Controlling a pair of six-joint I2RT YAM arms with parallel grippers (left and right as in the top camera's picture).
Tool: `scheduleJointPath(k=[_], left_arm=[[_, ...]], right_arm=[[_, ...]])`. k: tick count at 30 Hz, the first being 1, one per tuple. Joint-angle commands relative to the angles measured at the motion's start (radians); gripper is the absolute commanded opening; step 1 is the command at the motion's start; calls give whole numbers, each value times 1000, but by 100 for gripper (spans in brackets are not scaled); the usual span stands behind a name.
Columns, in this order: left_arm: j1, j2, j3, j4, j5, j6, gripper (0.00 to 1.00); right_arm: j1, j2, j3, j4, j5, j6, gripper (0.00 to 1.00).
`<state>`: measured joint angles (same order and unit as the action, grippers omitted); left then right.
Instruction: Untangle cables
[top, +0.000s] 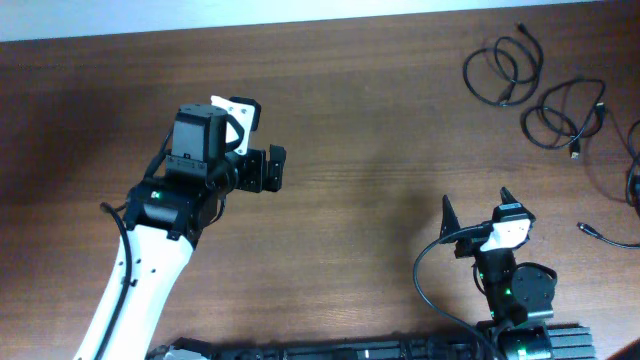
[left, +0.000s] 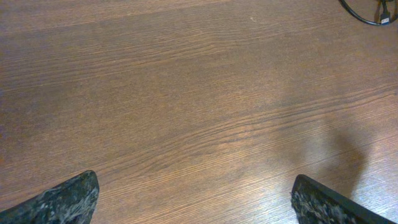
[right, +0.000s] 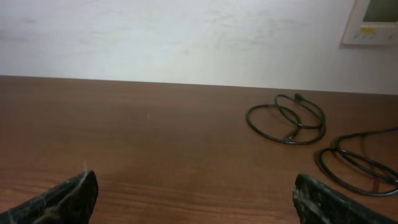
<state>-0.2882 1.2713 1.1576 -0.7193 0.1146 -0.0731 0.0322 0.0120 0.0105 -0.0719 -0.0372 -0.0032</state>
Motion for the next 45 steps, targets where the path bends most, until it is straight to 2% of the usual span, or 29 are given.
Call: scheduleJointPath(k=[1,32,34,39,42,45], left_arm=[[2,-13,9,-1,-7,-13,99],[1,-13,9,-36,-7,-5,99],[1,-14,7,-56,-7,42,98],[1,-43,0,-57,-7,260,99],[1,-107,-34,24,-2,330,99],[2,-195,-122,184,64,406,99]], right_arm=[[-7,-8,-5,-7,20,20,99],[-7,-8,-5,-7,20,20,99],[-7,-8,-5,-7,20,20,99],[-7,-8,-5,-7,20,20,99],[-7,-8,-5,-7,20,20,99],[-7,-8,-5,-7,20,20,99]])
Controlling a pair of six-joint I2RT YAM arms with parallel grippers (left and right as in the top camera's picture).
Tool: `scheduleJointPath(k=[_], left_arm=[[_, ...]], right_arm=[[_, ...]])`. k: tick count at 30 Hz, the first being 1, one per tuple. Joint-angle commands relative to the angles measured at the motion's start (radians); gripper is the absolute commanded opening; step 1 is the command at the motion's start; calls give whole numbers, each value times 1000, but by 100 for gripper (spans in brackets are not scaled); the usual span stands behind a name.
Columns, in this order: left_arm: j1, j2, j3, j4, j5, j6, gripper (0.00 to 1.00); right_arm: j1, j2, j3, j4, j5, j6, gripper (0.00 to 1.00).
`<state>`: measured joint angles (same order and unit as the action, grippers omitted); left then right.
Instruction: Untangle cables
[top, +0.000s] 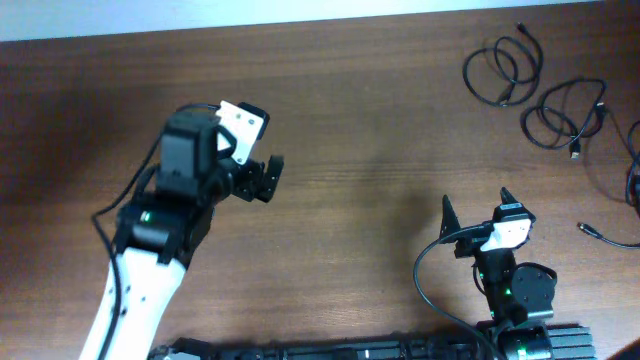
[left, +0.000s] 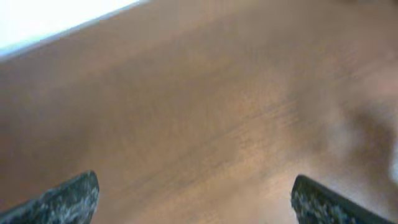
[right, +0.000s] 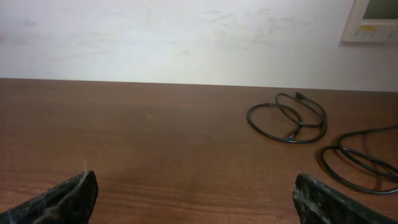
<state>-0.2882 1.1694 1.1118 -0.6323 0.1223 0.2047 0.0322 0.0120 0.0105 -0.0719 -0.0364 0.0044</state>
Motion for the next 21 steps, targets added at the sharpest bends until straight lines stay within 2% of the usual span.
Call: scheduleJointPath(k=[1,10,17,21], left_arm=[[2,-122,-115,158,67,143,99],[37,-398,-583,769,95,145,99],[97,-623,-853,1075,99,145,99],[138,-732,-972,1189,99,145,99]], right_arm=[[-7,-8,-5,-7,19,12,99],[-7,-8,-5,-7,19,12,99],[-7,-8,-5,-7,19,12,99],[-7,-8,-5,-7,19,12,99]])
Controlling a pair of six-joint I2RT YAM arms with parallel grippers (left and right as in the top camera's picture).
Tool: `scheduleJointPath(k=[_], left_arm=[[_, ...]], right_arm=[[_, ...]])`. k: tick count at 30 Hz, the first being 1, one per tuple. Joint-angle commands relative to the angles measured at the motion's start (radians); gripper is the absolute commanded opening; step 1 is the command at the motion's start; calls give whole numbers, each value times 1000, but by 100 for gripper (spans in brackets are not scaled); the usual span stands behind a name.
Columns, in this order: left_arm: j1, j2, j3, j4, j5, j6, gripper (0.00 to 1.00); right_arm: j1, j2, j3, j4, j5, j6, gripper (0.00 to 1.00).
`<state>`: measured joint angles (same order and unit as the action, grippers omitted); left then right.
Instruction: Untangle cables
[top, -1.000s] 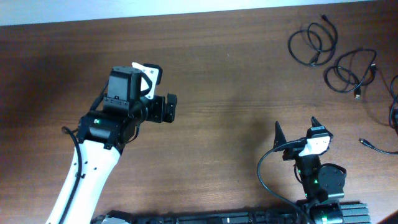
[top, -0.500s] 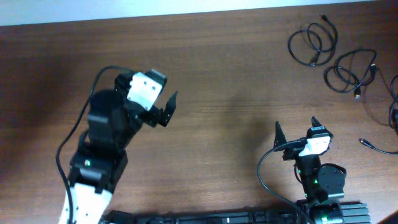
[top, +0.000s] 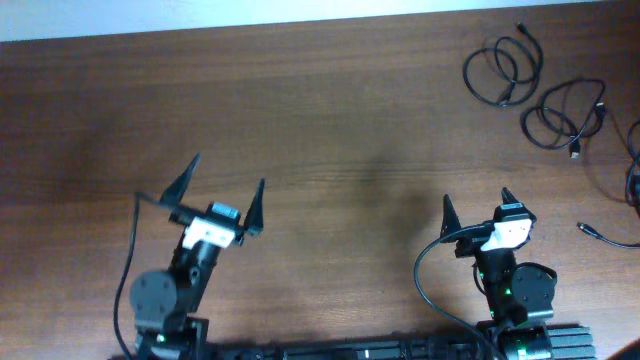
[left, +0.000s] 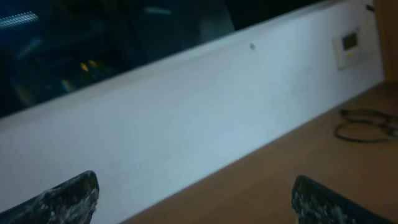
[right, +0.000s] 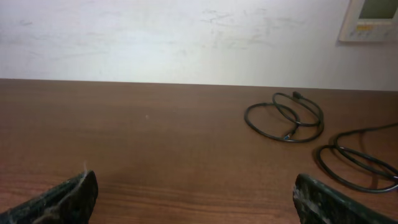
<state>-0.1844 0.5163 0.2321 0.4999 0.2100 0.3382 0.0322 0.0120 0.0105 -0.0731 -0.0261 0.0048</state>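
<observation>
Two black cable coils lie apart at the table's far right: one (top: 503, 72) near the back edge, another (top: 565, 115) just right of it. More cable (top: 632, 180) runs off the right edge, with a loose plug end (top: 598, 232) below it. The right wrist view shows the first coil (right: 286, 121) and the second coil (right: 357, 168). My left gripper (top: 225, 185) is open and holds nothing, pulled back at the near left. My right gripper (top: 476, 202) is open and holds nothing, at the near right. The left wrist view faces the wall, with a cable (left: 367, 124) far right.
A white wall runs behind the brown wooden table (top: 350, 120). A small wall panel (right: 373, 18) hangs at the upper right. Both arm bases sit at the near edge.
My left arm has drawn back from the table's middle left to its base at the near edge, and its camera now faces the wall. The right arm and the cables have not moved.
My left gripper was open, low over bare wood at the middle left. Then it was lifted and tilted, still open. Now it rests folded back near its base. The right gripper stayed open at its base throughout, and the coils kept their places.
</observation>
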Motion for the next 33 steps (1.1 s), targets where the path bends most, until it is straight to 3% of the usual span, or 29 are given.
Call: scheduleJointPath(k=[1,4,9,12,16,21,33], left_arm=[[47,-109,-126,85,12,11,99],[76,-196,-216,145,11,3,99],[130,-329,-224,-10,3,0,99],[165,-385,-224,-114,3,-28,99],[230,-476,-224,-330,-25,-156,99],[255,-512,-223,-580,-69,-175,99],[255,-512,-224,-573,-95,-192,99]], right_arm=[[-7,-8,-5,-6,9,12,99],[-7,-8,-5,-6,9,12,99],[-7,-8,-5,-6,9,12,99],[-7,-8,-5,-6,9,12,99],[-7,-8,-5,-6,9,12,99],[-7,-8,-5,-6,8,12,99],[-7,-8,-5,-6,9,12,99]])
